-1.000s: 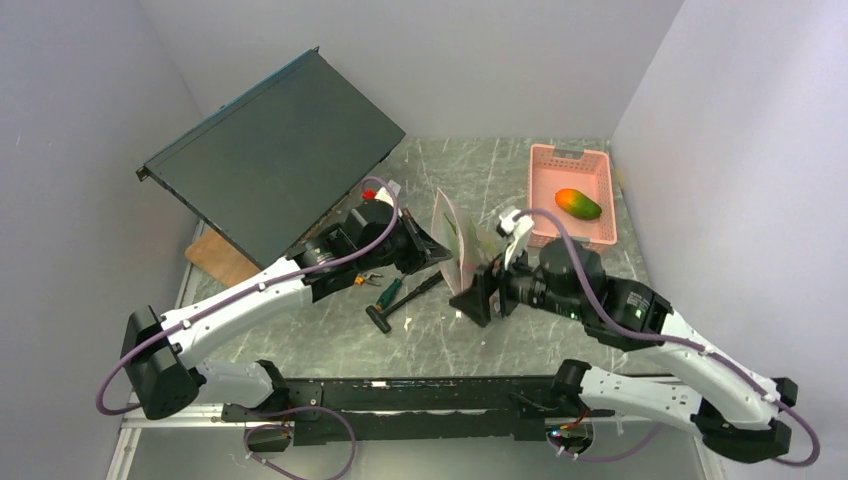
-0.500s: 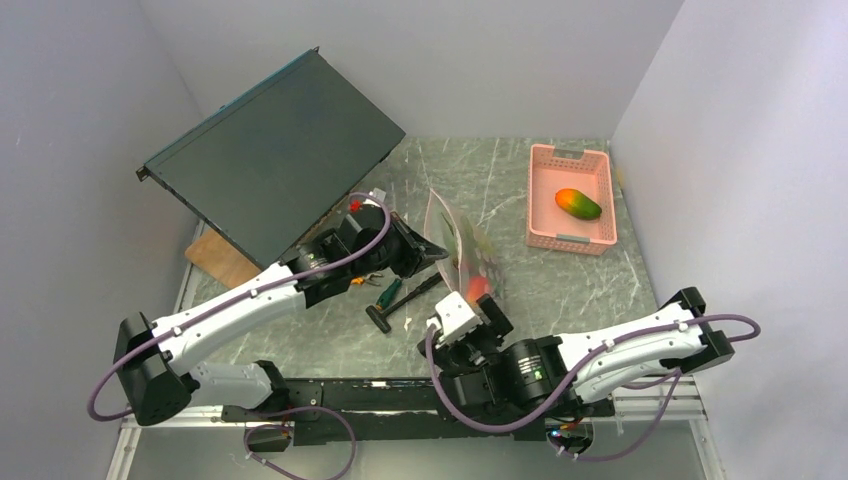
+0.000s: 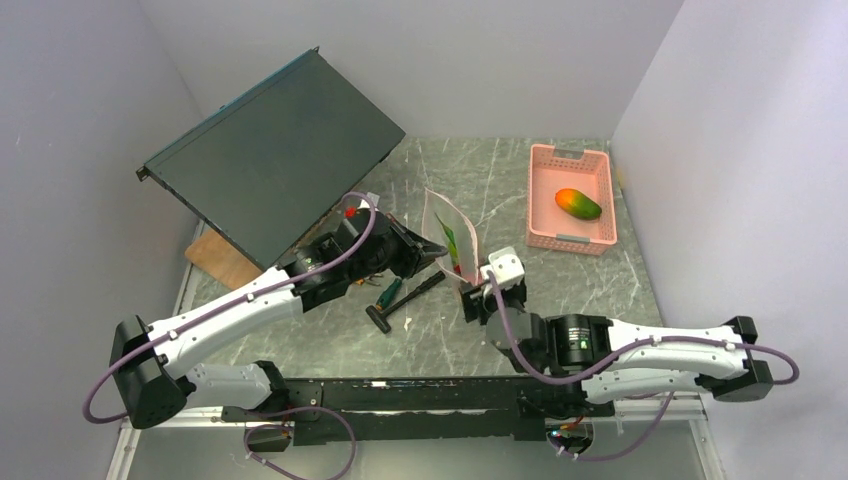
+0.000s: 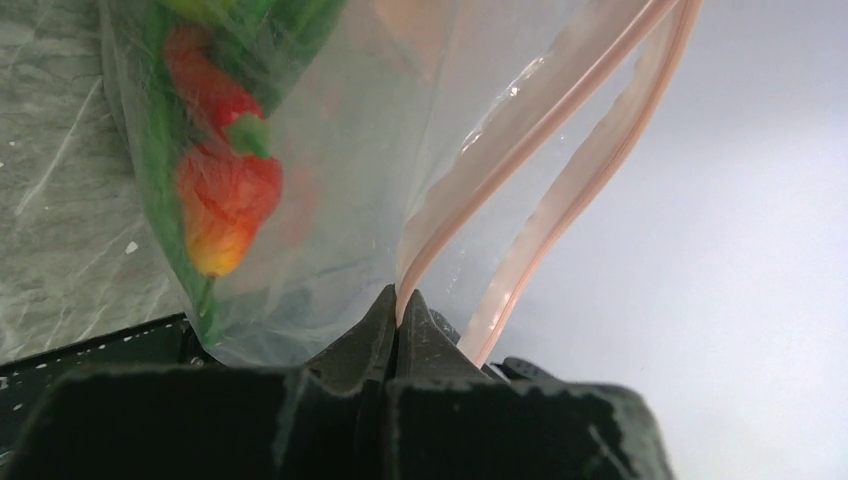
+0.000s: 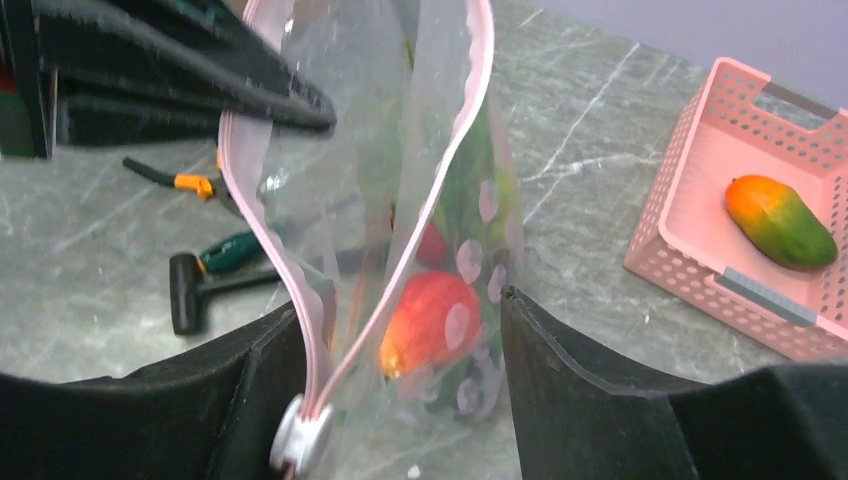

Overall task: Place the food in the zip-top bag and seal the zipper
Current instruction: Zip the zipper food storage bag at the center of the board.

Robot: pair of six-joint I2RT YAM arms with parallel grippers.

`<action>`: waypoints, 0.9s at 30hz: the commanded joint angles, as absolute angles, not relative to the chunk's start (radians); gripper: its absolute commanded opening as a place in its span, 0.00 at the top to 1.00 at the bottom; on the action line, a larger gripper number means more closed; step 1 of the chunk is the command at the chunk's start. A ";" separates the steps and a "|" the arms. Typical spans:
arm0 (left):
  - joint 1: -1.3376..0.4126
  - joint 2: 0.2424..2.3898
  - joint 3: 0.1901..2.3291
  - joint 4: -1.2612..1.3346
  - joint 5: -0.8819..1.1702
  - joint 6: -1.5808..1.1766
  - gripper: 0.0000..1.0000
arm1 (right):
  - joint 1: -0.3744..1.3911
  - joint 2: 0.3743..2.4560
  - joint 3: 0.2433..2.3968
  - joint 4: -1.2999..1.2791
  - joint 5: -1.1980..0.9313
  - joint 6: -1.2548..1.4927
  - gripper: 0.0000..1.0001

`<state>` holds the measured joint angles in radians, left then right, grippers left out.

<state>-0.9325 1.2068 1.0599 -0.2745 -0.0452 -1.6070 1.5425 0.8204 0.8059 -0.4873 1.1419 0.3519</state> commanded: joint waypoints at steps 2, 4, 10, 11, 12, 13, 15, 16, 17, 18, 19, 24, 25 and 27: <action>-0.938 1.171 1.054 -0.212 -0.077 -1.680 1.00 | 1.430 0.834 0.839 -0.261 0.980 0.171 0.40; -0.938 1.172 1.053 -0.202 -0.072 -1.676 1.00 | 1.428 0.835 0.838 -0.231 0.980 0.134 0.56; -0.937 1.135 1.069 -0.254 -0.139 -1.532 0.52 | 1.410 0.808 0.867 -0.196 0.961 0.012 1.00; -0.937 1.121 1.077 -0.283 -0.165 -1.497 0.43 | 1.399 0.795 0.872 -0.187 0.940 -0.022 1.00; -0.937 1.106 1.085 -0.309 -0.192 -1.454 0.36 | 1.387 0.777 0.877 -0.176 0.909 -0.046 1.00; -0.937 1.087 1.091 -0.320 -0.215 -1.399 0.30 | 1.371 0.761 0.883 -0.165 0.866 -0.071 1.00; -0.936 1.047 1.094 -0.288 -0.243 -1.254 0.24 | 1.328 0.741 0.906 -0.148 0.766 -0.116 1.00; -0.934 1.028 1.102 -0.271 -0.246 -1.172 0.23 | 1.307 0.743 0.928 -0.151 0.743 -0.130 1.00; -0.933 1.013 1.114 -0.260 -0.242 -1.087 0.23 | 1.288 0.750 0.955 -0.160 0.714 -0.149 1.00; -0.933 0.998 1.132 -0.257 -0.236 -1.005 0.23 | 1.262 0.765 0.983 -0.172 0.684 -0.168 1.00; -0.934 0.986 1.152 -0.263 -0.227 -0.933 0.23 | 1.234 0.787 1.016 -0.184 0.648 -0.184 1.00; -0.933 0.895 1.201 -0.320 -0.233 -0.692 0.22 | 1.064 0.921 1.193 -0.260 0.387 -0.227 1.00; -0.933 0.870 1.195 -0.317 -0.227 -0.650 0.22 | 1.031 0.947 1.223 -0.268 0.334 -0.234 1.00; -0.933 0.826 1.190 -0.320 -0.224 -0.568 0.21 | 0.956 0.999 1.279 -0.294 0.233 -0.244 1.00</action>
<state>-0.9329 0.9024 1.1679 -0.3084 -0.2092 -0.8234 1.0550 0.9306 1.1683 -0.2745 0.4908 -0.1841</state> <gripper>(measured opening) 0.781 0.104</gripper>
